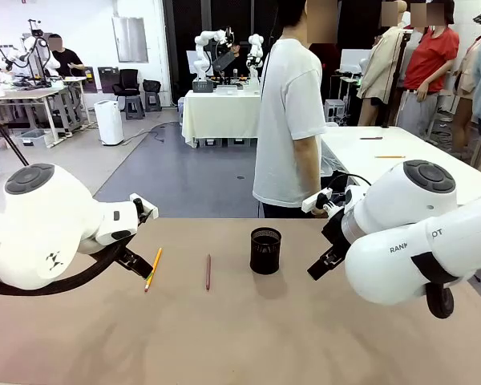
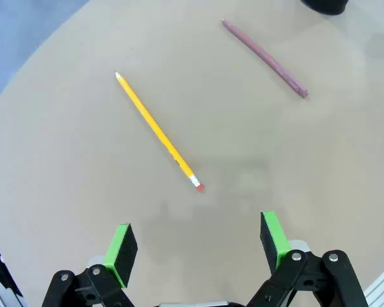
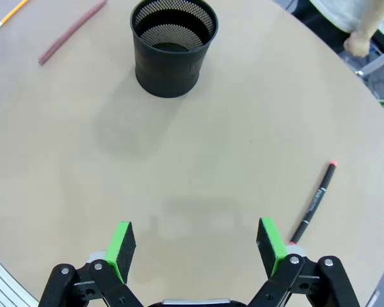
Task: Place the pens into the pen holder.
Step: Pick up a writing instrument from the table and place it into the Pen holder.
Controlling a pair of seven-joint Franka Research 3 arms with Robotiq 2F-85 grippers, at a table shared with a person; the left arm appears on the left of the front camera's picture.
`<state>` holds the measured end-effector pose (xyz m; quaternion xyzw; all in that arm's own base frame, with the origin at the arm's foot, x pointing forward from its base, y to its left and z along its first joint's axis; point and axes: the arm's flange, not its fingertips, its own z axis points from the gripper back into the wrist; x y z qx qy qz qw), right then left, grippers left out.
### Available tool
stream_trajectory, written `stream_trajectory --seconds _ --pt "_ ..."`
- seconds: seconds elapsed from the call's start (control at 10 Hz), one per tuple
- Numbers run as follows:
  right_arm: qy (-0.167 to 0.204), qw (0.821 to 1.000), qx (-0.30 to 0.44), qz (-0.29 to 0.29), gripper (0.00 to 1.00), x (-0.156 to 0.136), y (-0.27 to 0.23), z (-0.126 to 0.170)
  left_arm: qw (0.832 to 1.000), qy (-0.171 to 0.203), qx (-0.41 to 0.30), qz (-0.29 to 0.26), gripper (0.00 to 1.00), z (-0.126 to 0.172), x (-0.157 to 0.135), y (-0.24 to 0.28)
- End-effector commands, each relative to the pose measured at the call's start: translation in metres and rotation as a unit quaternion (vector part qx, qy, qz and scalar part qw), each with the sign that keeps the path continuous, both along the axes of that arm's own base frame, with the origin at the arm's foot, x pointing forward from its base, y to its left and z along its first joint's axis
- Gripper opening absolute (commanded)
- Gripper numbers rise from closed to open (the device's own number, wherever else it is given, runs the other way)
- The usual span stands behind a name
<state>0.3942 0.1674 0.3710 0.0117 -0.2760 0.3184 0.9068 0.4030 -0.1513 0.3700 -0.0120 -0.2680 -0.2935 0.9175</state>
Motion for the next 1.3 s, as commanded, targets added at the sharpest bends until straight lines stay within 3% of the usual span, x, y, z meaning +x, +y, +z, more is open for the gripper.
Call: stream_trajectory --seconds 0.0,0.8,1.0,1.2 --pt "0.000 1.000 0.000 0.000 1.00 0.000 0.000 0.000 1.000 0.000 0.000 0.000 1.00 0.000 0.000 0.000" --pt "0.000 1.000 0.000 0.000 1.00 0.000 0.000 0.000 1.000 0.000 0.000 0.000 1.00 0.000 0.000 0.000" --pt "0.030 0.999 0.028 0.031 1.00 0.005 0.002 -0.001 1.000 0.010 0.004 0.005 1.00 0.003 -0.001 0.002" --pt "0.061 0.994 0.071 0.054 1.00 0.007 -0.002 0.000 0.998 0.044 -0.029 -0.015 1.00 0.015 -0.003 0.002"
